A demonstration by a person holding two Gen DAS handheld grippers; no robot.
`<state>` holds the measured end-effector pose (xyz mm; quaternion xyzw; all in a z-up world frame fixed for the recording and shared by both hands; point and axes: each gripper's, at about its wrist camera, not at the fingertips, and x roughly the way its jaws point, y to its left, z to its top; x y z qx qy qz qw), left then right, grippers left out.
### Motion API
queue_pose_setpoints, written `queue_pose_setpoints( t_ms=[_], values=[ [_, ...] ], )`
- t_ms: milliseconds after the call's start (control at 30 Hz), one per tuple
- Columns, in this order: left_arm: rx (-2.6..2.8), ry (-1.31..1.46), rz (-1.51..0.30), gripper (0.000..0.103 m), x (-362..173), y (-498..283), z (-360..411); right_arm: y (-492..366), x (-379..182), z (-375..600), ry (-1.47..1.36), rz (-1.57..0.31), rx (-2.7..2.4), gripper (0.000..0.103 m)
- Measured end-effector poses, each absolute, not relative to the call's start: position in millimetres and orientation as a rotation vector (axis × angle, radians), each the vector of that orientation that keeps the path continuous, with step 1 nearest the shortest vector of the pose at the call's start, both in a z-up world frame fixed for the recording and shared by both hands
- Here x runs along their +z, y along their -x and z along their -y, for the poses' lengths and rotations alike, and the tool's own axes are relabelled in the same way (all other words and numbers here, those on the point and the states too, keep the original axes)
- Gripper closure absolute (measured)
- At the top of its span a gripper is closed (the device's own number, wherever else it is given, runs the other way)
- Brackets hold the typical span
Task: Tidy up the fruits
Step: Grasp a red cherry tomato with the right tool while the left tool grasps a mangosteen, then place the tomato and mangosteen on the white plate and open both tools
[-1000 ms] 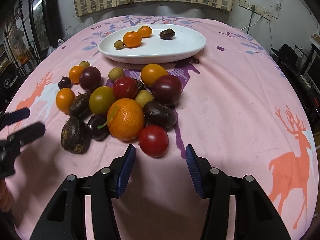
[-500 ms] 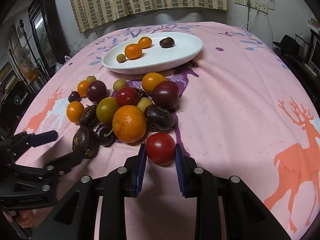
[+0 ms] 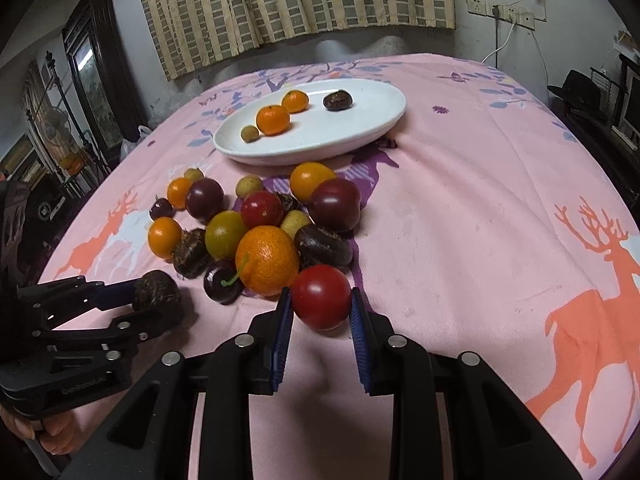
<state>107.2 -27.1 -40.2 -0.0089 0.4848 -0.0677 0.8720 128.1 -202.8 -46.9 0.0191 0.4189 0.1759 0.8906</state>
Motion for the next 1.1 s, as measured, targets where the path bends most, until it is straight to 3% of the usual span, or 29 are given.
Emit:
queue_pose_setpoints(
  t_ms=[533,933,1000,1067,1100],
  values=[
    [-0.115,0.042,-0.894,0.057,22.7,-190.7,-2.5,-173.1,23.8,161.4,0.021,-0.734,0.405,0.075],
    [-0.013,0.047,-0.951,0.057,-2.3,-281.4,-5.0,-266.1,-4.8,135.0,0.050,-0.822,0.362,0.074],
    [-0.003,0.047,-0.965,0.057,-9.1,-287.2,-3.5,-271.8,-11.5,135.5,0.032,-0.843,0.360,0.073],
    [0.001,0.054,-0.973,0.055,-12.6,-290.2,-3.2,-276.9,-17.9,136.8,0.017,-0.859,0.354,0.062],
    [0.030,0.051,-0.969,0.046,-13.0,-289.2,-4.5,-278.0,-20.0,139.4,0.007,-0.864,0.334,0.056]
  ],
)
